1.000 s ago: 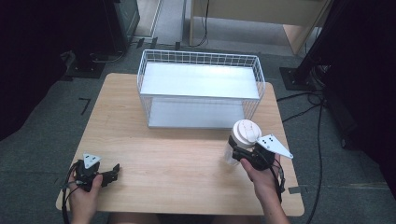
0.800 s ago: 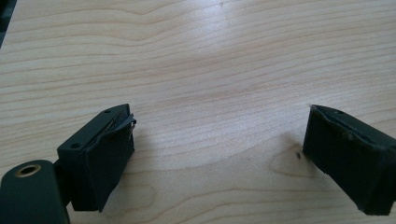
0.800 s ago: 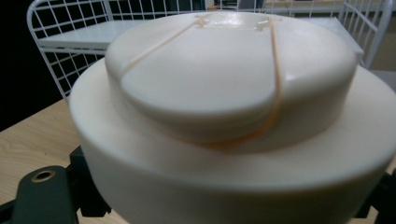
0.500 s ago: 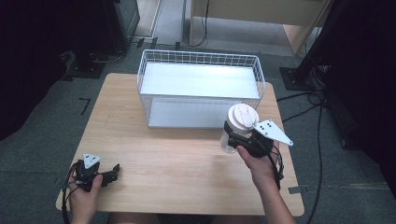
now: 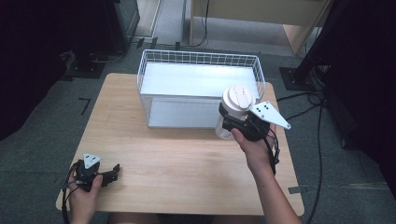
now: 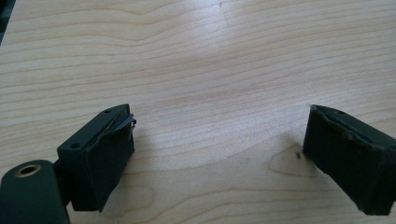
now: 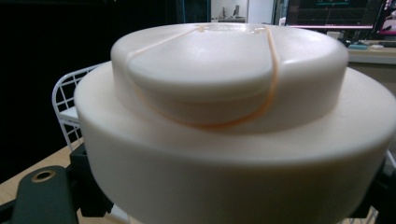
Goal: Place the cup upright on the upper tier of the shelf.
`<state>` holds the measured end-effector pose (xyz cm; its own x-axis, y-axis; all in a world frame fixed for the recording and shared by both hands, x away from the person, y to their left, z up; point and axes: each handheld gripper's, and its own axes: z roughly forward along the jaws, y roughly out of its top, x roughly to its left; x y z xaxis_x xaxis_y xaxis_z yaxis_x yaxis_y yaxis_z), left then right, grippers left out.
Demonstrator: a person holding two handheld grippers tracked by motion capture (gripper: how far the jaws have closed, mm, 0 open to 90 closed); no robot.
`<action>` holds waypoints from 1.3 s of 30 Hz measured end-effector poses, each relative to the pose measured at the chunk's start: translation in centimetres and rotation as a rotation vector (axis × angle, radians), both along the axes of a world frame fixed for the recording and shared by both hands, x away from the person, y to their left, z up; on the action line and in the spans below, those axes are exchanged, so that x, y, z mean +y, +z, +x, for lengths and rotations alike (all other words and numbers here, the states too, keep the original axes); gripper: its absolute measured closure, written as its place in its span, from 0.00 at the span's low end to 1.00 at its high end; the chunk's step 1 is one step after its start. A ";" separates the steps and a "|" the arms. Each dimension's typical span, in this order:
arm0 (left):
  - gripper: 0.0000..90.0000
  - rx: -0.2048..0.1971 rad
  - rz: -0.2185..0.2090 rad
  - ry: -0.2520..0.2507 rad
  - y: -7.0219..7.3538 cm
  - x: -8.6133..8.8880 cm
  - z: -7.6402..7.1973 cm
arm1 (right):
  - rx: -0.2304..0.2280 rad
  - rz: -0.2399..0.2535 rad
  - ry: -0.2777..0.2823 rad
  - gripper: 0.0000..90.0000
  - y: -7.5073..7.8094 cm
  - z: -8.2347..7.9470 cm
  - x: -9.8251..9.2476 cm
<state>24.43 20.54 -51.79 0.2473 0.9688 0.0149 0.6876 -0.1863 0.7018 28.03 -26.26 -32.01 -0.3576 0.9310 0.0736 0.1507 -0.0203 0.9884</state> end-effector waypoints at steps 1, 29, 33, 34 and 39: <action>0.10 -0.001 0.000 0.000 0.0 0.0 0.0 | 0.000 0.000 0.000 0.17 0.0 0.0 0.0; 0.10 0.000 0.002 -0.002 0.0 0.0 0.0 | -0.101 -0.009 -0.018 0.17 6.2 4.9 2.7; 0.10 0.000 0.001 -0.002 0.0 0.0 0.0 | -0.102 -0.015 -0.020 0.17 6.7 5.7 3.2; 0.10 -0.001 0.001 -0.002 0.0 0.0 0.0 | -0.104 -0.021 -0.022 0.17 6.8 6.0 3.4; 0.10 -0.001 -0.002 -0.006 0.0 0.0 0.0 | -0.106 -0.045 -0.033 0.17 7.0 7.6 4.2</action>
